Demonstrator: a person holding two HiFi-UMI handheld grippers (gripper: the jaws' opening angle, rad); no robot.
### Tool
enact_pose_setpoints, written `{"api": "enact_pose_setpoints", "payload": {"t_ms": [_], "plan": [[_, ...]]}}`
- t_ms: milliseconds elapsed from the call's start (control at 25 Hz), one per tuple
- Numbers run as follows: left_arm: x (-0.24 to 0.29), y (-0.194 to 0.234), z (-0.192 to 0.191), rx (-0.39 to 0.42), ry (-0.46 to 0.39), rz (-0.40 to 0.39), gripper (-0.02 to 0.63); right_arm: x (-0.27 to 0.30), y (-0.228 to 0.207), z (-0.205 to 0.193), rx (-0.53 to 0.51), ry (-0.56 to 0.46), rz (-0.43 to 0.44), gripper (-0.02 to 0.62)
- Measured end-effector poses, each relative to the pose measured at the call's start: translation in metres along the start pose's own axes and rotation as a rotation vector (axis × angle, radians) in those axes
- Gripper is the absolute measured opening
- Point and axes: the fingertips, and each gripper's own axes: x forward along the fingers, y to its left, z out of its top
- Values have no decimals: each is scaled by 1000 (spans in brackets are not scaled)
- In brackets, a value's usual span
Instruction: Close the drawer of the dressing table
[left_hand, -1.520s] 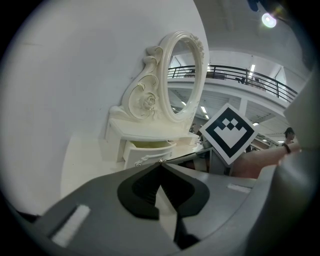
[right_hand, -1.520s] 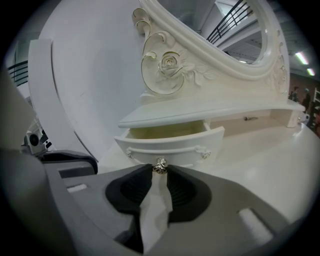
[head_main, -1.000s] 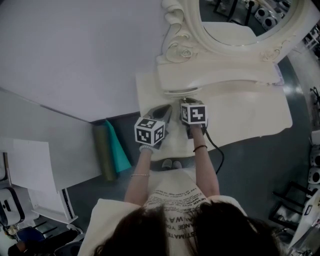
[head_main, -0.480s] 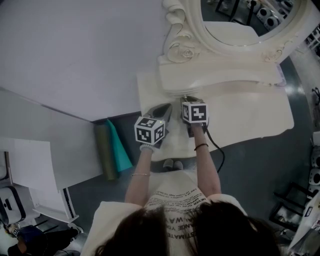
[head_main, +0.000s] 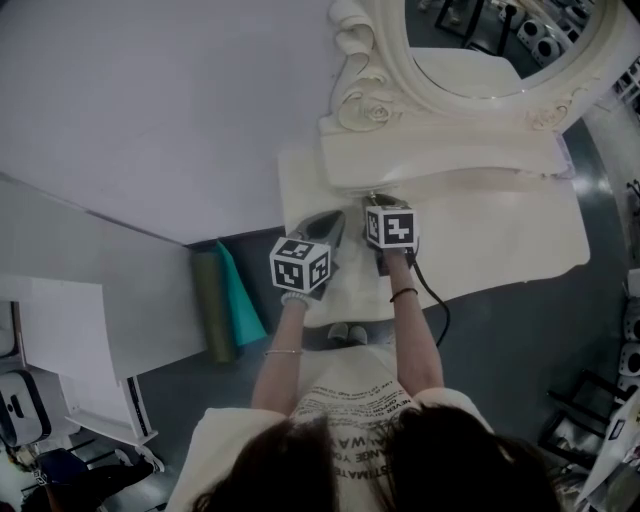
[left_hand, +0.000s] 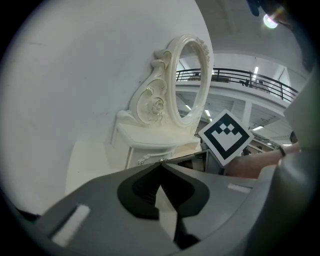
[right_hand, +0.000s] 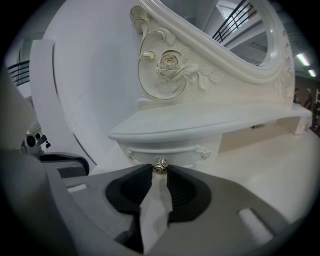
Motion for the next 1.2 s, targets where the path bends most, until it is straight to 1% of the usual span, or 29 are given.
{"api": "enact_pose_setpoints", "payload": {"t_ms": [880,1200], "plan": [[3,7,4,-11,-9,16,2,7,-2,8,-7,-9,3,100],[3,6,3,-12,-8,2,2,7,-2,9,2,-17,-3,100]]}}
